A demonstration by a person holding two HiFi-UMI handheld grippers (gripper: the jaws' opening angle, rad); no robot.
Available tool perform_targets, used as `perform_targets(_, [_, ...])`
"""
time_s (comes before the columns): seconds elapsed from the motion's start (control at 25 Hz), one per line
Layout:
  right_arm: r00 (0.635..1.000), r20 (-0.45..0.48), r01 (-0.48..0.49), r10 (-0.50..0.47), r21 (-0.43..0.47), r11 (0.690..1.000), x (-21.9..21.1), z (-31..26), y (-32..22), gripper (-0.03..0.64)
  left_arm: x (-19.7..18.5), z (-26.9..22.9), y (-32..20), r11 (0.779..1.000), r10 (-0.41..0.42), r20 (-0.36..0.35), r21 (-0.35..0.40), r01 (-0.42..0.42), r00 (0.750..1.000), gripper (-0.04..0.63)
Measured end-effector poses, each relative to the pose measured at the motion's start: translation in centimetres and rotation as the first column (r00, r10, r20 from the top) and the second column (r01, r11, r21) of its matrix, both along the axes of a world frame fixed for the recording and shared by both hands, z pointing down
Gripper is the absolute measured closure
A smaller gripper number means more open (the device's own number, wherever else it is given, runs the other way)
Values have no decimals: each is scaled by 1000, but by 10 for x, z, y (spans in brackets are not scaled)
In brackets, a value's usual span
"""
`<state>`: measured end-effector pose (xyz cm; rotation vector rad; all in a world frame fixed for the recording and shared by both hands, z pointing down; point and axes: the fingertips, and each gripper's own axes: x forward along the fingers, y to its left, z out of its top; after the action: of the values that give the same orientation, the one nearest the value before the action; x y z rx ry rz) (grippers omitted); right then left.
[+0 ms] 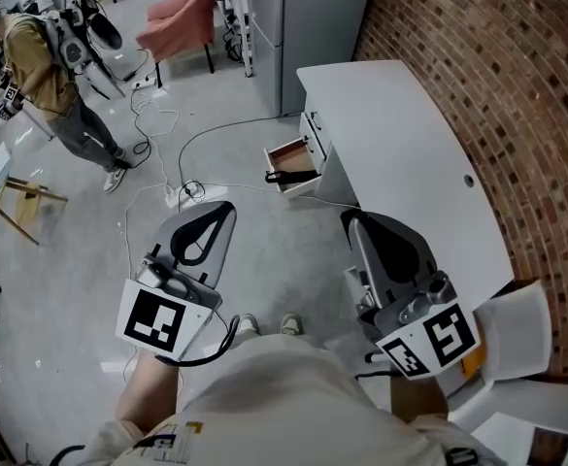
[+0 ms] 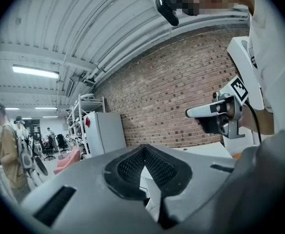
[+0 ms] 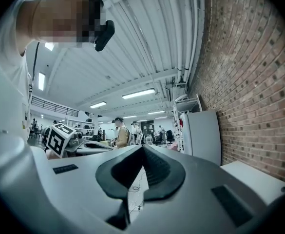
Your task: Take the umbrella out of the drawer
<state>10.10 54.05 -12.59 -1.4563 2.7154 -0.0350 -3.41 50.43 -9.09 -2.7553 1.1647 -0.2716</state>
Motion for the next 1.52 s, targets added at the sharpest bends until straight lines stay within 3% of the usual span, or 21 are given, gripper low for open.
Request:
perform_targets(0.84, [999,-40,14,-14,-5,1000,55,35,-30,609,46,16,-14,999,-46,32,14,46,998,588])
perform_targets(1.52, [997,-66,39,-41,-40,998,19,65,-112,610,30,54,-93,999,-16,31,-27,16,999,588])
